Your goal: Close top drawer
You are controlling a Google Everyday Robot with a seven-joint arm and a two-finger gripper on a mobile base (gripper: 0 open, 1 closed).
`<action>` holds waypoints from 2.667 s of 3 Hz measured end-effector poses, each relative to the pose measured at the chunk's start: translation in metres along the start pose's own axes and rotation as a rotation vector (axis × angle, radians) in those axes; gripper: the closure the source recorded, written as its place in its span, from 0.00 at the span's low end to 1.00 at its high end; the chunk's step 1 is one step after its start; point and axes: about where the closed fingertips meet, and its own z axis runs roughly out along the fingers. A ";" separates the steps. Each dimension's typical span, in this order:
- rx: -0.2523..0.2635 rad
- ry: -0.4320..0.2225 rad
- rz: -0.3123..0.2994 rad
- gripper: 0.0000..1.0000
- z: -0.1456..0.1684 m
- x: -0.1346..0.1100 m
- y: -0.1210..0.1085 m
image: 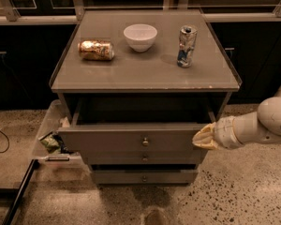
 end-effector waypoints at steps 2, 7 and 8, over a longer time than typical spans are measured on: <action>0.000 0.000 0.000 0.00 0.000 0.000 0.000; 0.017 0.063 -0.300 0.00 -0.133 -0.087 -0.016; 0.022 0.061 -0.306 0.00 -0.136 -0.090 -0.019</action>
Offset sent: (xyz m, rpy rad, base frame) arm 0.0000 0.0000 0.0000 0.0000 0.0000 0.0000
